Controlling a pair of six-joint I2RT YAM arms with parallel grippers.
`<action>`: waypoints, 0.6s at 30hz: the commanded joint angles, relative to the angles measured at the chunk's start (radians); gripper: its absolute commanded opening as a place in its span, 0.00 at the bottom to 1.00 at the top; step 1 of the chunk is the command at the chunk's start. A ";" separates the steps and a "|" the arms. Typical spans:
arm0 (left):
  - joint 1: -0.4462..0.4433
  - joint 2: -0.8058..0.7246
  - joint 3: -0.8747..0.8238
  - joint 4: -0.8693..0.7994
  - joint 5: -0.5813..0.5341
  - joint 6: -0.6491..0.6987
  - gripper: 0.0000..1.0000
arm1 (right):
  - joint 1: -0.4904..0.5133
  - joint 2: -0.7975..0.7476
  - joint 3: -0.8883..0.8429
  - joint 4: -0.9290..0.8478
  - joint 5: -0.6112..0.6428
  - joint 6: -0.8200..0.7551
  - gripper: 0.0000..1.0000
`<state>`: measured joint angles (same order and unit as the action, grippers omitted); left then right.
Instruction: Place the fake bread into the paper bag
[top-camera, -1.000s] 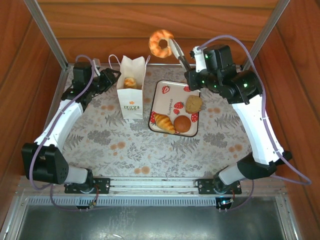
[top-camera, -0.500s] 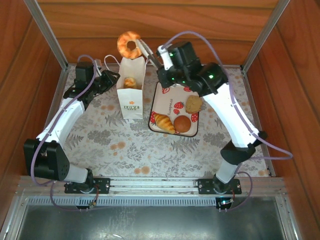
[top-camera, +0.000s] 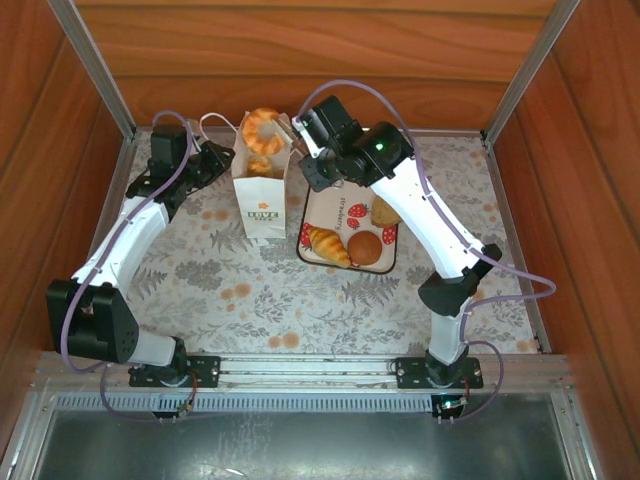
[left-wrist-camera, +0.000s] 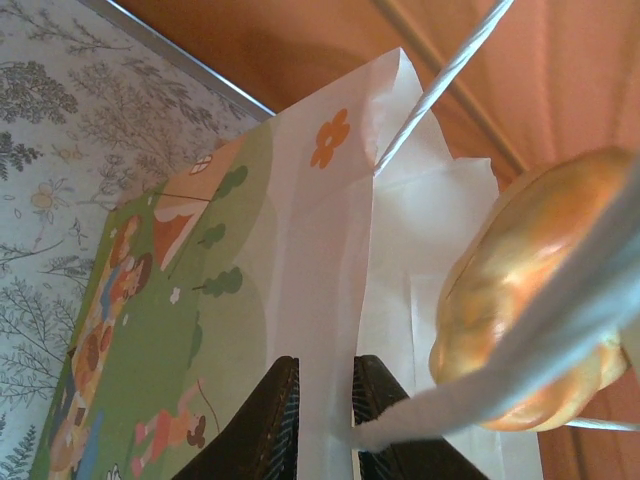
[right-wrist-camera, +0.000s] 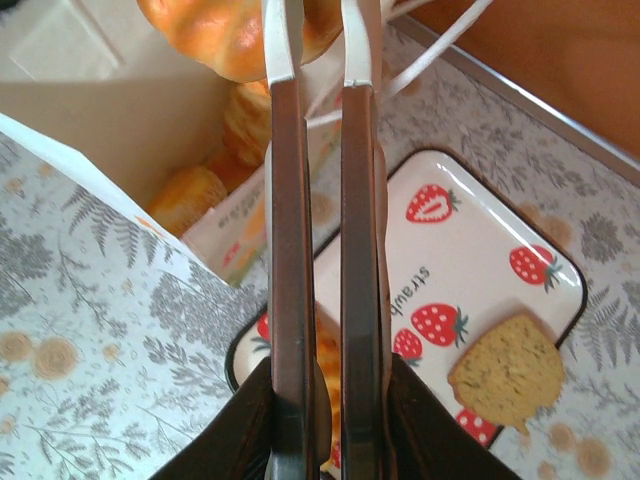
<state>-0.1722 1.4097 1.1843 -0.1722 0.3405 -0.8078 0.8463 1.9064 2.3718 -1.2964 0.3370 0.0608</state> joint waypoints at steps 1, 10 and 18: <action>-0.004 -0.027 -0.013 -0.024 -0.020 0.015 0.22 | 0.010 0.013 0.029 -0.038 0.036 0.011 0.19; -0.003 -0.035 -0.016 -0.026 -0.017 0.018 0.21 | 0.010 0.051 0.039 -0.068 -0.022 0.012 0.23; -0.004 -0.040 -0.017 -0.026 -0.014 0.017 0.21 | 0.010 0.061 0.070 -0.070 -0.027 0.017 0.34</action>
<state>-0.1722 1.3983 1.1778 -0.1799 0.3336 -0.8074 0.8463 1.9720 2.3947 -1.3628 0.3172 0.0628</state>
